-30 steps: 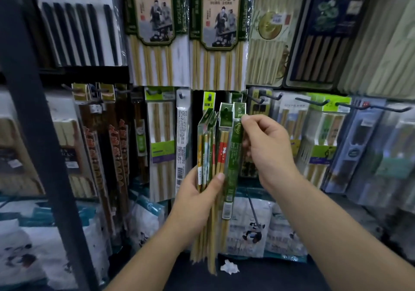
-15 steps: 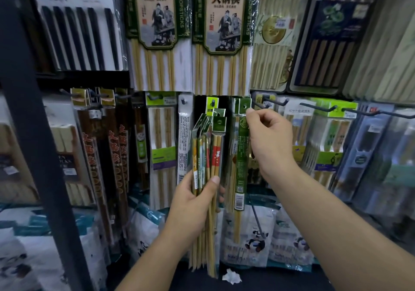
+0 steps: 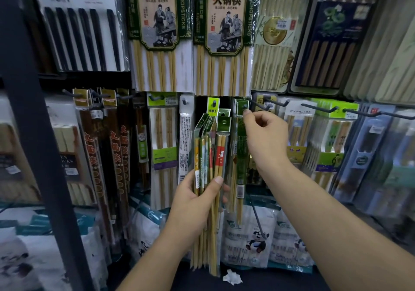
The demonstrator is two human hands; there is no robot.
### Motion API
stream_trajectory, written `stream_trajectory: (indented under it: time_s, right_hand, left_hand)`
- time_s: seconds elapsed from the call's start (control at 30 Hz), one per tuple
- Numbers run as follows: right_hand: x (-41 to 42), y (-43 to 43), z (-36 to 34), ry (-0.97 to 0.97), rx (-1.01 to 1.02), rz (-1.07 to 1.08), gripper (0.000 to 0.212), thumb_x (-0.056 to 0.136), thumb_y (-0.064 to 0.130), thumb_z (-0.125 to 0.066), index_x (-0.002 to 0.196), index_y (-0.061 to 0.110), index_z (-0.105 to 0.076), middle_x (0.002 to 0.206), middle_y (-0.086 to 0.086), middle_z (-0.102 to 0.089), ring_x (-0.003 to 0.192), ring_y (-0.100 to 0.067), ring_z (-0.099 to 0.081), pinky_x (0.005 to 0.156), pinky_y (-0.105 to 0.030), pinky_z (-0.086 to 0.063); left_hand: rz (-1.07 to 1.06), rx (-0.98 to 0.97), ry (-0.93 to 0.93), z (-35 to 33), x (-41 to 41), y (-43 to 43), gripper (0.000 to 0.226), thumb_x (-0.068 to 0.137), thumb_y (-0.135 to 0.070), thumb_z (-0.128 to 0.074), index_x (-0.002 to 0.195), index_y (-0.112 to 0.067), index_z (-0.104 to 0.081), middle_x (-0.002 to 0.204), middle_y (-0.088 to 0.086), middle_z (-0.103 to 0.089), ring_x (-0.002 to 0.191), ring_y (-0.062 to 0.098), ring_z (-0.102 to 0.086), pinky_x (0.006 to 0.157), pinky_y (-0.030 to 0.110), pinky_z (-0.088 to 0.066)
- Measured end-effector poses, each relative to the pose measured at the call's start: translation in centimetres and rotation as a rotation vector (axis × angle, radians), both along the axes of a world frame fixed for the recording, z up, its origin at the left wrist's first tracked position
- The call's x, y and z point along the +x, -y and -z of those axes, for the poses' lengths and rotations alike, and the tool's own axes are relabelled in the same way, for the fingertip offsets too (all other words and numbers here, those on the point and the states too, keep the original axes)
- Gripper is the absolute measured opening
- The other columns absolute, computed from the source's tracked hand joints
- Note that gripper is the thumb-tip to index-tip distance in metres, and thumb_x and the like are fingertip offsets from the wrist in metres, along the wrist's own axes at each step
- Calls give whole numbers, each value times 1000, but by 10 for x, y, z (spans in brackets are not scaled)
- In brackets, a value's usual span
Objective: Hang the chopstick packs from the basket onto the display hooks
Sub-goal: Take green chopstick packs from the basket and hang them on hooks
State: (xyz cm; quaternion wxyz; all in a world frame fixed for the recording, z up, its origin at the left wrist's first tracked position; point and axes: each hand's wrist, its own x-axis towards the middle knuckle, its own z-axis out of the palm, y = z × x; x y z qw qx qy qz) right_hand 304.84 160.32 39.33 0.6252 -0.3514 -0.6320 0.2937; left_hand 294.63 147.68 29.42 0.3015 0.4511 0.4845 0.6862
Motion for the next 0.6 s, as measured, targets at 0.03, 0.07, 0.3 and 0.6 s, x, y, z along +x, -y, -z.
stream_trajectory:
  time_s: [0.03,0.07,0.3,0.6]
  right_hand:
    - [0,0,1,0,-5,8,35,98,37,-63,67,22,-66,50,17,-51,51,1,-46,63,-20,-43]
    - [0,1,2,-6,-13,14,31,97,38,-64,71,22,-67,54,17,-54,54,2,-49,63,-21,-43]
    - [5,26,11,-90,-34,-50,18,98,31,-64,83,20,-65,69,11,-58,59,5,-52,58,-12,-44]
    - [5,52,18,-29,-69,-292,11,96,25,-68,89,18,-72,75,4,-65,69,-3,-58,66,-19,-53]
  left_hand:
    - [2,2,2,0,0,0,14,97,-35,-69,97,-48,-69,97,2,-80,80,18,-76,67,25,-60]
    - [4,2,6,0,0,1,13,97,-35,-70,98,-48,-69,98,1,-80,81,18,-77,67,25,-60]
    - [39,3,65,-2,-2,4,13,93,-35,-73,98,-47,-70,100,3,-80,85,25,-78,67,27,-62]
    - [73,18,143,-4,4,5,21,79,-35,-80,98,-39,-74,101,1,-80,88,23,-79,68,26,-62]
